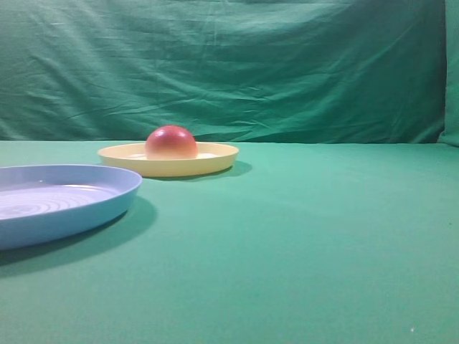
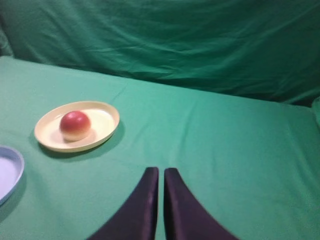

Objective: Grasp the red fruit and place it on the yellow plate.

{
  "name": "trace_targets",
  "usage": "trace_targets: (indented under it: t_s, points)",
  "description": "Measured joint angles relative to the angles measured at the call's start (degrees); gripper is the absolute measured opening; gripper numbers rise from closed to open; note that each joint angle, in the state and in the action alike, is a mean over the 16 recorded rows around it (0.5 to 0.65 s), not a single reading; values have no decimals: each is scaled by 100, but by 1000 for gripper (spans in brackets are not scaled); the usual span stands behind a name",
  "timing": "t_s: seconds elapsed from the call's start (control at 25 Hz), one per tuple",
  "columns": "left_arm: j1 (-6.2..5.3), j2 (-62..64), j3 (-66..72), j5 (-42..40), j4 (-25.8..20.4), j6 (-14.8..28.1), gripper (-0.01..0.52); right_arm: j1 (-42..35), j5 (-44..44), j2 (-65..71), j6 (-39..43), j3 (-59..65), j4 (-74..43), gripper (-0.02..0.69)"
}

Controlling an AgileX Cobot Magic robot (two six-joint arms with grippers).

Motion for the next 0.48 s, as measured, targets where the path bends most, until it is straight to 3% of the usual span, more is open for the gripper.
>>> trace_targets:
  t_s: [0.48]
  points:
    - [0,0,0,0,0,0,157,-324,-159,-360,-36,1048,0,0]
